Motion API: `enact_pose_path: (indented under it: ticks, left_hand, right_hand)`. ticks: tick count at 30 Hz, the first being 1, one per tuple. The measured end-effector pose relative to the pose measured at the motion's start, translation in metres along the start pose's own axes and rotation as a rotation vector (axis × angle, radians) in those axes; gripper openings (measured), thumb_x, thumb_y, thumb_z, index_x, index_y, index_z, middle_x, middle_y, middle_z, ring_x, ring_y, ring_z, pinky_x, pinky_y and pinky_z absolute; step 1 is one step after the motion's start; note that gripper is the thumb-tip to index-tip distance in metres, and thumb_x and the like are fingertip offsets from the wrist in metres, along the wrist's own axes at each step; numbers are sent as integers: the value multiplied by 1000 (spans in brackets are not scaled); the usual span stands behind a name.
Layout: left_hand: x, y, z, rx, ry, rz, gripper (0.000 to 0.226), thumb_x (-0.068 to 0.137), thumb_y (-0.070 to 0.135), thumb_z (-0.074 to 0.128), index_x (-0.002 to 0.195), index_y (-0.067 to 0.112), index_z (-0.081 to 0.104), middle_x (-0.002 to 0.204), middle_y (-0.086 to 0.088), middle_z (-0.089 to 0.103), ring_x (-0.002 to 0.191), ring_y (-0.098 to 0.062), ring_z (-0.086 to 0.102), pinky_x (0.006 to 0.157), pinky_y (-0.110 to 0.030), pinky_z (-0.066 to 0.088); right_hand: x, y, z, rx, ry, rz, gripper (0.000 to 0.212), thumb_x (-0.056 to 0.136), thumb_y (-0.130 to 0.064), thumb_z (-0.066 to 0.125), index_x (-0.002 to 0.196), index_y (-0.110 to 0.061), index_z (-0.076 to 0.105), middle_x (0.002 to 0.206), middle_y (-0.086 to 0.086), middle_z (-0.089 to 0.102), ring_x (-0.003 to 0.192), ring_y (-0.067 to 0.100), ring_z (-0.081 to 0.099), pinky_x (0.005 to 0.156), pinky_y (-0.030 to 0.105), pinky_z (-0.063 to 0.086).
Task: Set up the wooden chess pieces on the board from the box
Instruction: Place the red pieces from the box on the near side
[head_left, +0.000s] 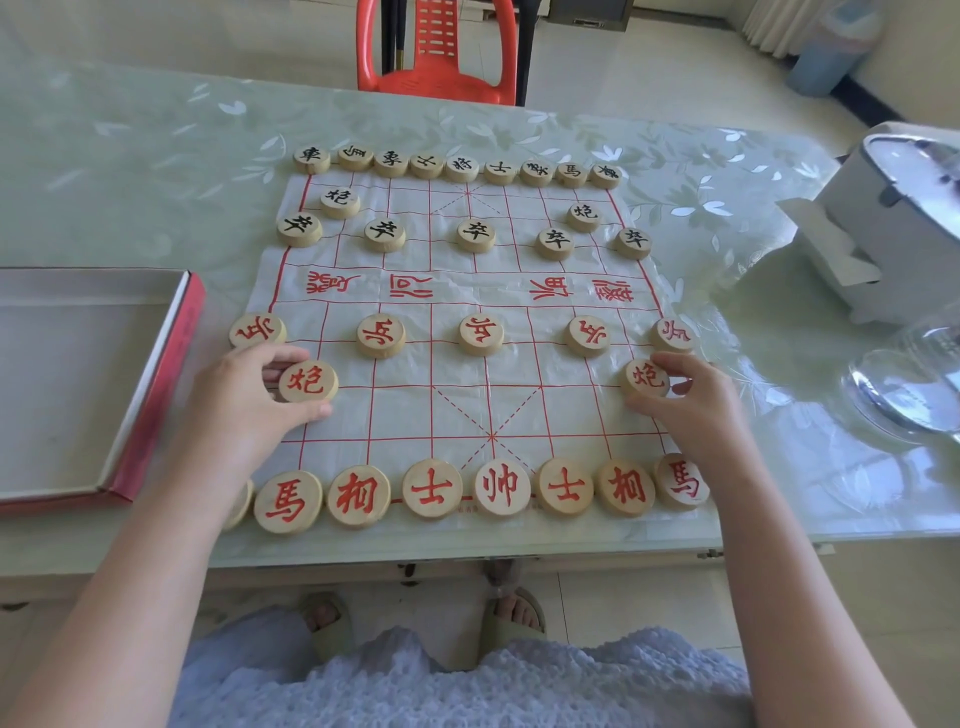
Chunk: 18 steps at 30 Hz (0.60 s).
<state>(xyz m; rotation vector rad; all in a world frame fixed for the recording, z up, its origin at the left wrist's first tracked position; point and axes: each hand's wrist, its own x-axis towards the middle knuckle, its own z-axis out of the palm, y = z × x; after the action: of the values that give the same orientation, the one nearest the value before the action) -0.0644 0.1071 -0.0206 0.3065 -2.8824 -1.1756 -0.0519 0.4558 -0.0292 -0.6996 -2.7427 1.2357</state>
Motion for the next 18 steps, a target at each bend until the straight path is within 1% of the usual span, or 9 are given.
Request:
enact_pose_path:
  ticks: [2,9,18]
  left_hand:
    - [-1,1,-1,-3,-4,0,52,62,9,82,111,16,63,99,0,63,88,-16,59,76,-25,42]
    - [-2,3,-2,20,-10,2,52,64,11,82,112,16,63,98,3,59,90,-15,57,76,-26,41]
    - [-2,3,-2,17,-1,-1,52,63,10,82,111,15,64,95,2,60,87,-15,58,76,-26,41]
  right_hand:
    - [0,0,0,3,-2,3,54,73,-15,73,124,-21,55,117,3,54,117,25,44,100,43,40]
    - [1,3,2,5,9,7,55,71,-19,73,123,-24,56,117,1,55,118,26,43,102,49,38]
    - [1,3,3,-16,10,11,54,71,-21,73,123,-25,56,118,1,55,118,27,43,102,50,37]
